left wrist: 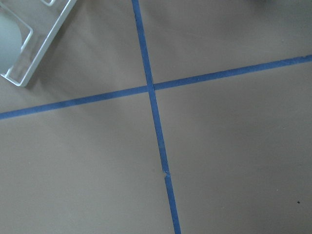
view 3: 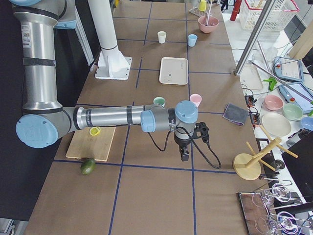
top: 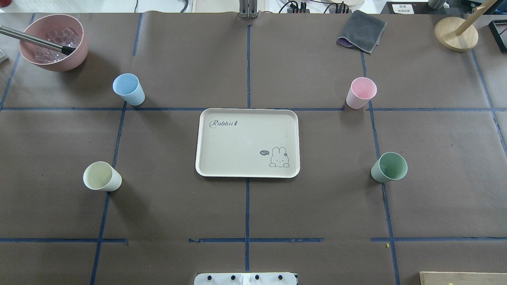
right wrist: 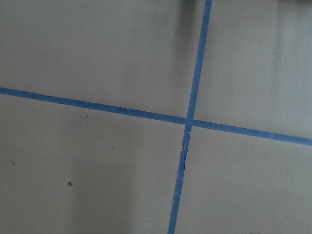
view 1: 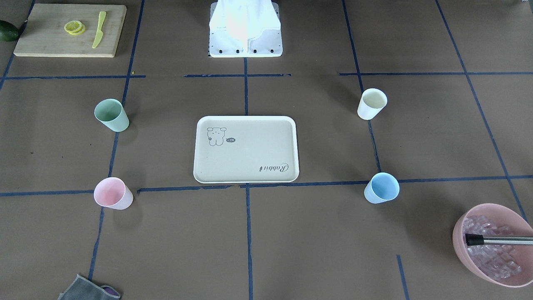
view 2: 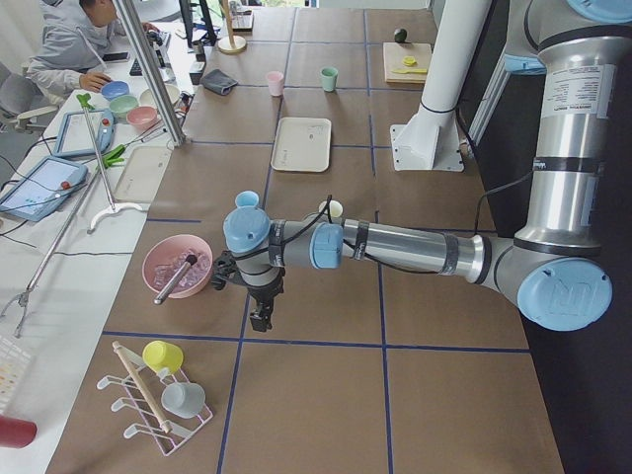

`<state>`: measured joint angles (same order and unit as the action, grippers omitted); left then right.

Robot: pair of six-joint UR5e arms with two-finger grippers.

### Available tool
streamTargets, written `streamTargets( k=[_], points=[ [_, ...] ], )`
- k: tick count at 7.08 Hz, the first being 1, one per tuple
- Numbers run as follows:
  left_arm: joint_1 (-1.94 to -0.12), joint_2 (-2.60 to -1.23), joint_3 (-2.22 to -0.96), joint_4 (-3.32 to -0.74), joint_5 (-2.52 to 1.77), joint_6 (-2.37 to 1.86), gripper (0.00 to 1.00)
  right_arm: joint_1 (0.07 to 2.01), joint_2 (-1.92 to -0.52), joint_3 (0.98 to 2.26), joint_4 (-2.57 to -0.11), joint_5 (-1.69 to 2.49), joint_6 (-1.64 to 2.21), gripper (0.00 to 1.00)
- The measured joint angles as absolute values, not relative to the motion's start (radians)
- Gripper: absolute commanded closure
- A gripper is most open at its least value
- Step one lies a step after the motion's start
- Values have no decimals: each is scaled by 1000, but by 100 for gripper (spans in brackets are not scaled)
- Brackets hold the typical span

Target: Place all cups on tray

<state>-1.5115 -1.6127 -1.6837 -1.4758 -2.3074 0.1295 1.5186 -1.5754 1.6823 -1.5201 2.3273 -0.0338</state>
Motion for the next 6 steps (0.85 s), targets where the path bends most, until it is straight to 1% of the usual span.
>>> streamTargets(
  k=[2,3,6],
  points=[
    [-1510,-1661,-1690,-1503,-2283,107,1,1496,-1573,1713,-1490,2337,-11,0],
    [-1509,-1672,-1694,-1512,-2291,69,1,1465,-1570,1750,-1486,2345,52,0],
    [-1507,-1677,-1690,-1556,-2325,20,1,1259,-1543,1955,-1488,2328,477,0]
  ],
)
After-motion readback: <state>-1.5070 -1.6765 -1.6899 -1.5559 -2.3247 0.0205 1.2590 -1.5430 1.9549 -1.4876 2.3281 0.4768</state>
